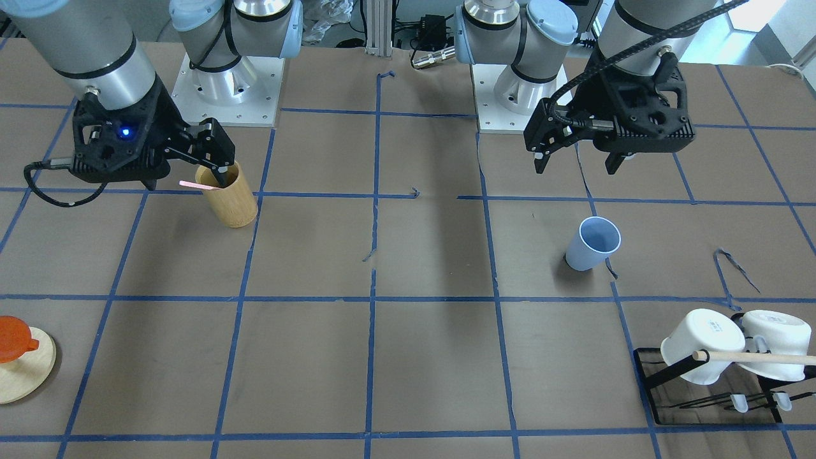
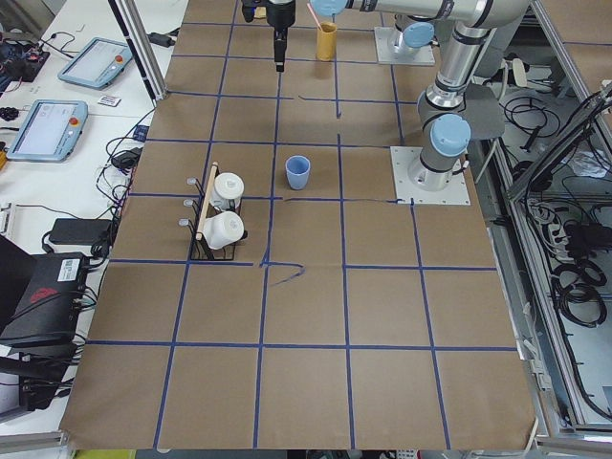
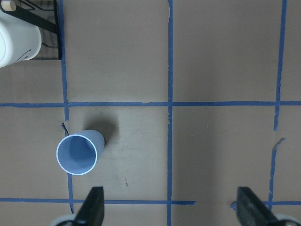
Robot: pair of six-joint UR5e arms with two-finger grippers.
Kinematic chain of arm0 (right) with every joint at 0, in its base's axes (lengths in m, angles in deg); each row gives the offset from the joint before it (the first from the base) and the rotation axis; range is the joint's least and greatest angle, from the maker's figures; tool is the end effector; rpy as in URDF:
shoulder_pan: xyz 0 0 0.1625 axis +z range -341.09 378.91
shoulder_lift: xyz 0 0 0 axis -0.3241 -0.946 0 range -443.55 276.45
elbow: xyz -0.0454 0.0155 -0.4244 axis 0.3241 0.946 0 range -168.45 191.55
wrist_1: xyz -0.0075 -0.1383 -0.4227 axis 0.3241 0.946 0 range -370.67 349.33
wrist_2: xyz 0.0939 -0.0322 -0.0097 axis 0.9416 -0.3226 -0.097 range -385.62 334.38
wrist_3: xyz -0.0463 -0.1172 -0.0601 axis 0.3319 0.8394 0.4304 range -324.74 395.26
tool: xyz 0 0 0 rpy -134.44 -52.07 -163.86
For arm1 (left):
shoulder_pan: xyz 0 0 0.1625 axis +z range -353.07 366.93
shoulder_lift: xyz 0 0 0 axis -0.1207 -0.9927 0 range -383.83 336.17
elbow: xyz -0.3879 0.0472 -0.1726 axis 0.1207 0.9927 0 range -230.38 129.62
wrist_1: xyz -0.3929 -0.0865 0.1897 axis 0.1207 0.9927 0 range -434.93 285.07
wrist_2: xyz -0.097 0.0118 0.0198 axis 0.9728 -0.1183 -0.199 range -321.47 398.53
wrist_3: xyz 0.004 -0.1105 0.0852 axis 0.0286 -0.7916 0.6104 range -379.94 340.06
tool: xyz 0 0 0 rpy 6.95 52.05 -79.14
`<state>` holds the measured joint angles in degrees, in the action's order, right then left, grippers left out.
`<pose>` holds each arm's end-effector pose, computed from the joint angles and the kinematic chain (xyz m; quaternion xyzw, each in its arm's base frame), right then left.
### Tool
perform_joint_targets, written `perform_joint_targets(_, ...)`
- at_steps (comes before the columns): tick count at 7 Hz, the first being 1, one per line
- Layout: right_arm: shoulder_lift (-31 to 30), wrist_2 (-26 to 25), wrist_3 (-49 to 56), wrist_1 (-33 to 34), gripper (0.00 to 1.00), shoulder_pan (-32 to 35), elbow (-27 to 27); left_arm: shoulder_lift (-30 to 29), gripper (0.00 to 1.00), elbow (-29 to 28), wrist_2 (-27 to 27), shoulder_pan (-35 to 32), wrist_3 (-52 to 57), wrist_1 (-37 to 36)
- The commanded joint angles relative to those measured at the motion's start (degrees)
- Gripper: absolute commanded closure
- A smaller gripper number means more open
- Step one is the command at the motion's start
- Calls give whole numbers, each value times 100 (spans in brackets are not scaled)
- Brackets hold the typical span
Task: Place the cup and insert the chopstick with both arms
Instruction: 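Lower the left gripper to the blue cup while the right descends to the chopstick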
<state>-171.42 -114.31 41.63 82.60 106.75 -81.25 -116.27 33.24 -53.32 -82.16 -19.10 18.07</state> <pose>0.1163 -0.5391 0.4104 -0.0365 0.9992 0.0137 0.0125 -0.1201 -0.5455 0.4806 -0.0007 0.9998 -0.0079 0.0163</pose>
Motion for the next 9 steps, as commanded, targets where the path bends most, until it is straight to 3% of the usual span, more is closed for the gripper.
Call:
perform_joint_targets(1, -3, -314, 5, 375, 0, -231, -675, -98, 0, 485, -36, 128, 48, -62)
perform_joint_targets(4, -63, -526, 5, 323, 0, -451, -1441, -168, 0, 2293, -53, 969, 1396, -1770)
perform_joint_targets(5, -55, -527, -3, 297, 6, -451, -1469, -204, 0, 2769, -62, 1312, 2063, -2298)
perform_joint_targets(7, -55, -474, 31, 297, 38, -451, -1469, -431, 3, 3124, -123, 1447, 2175, -2942)
perform_joint_targets(9, -37, -448, 119, 296, 60, -451, -1478, -634, 10, 3317, -141, 1447, 2149, -3007)
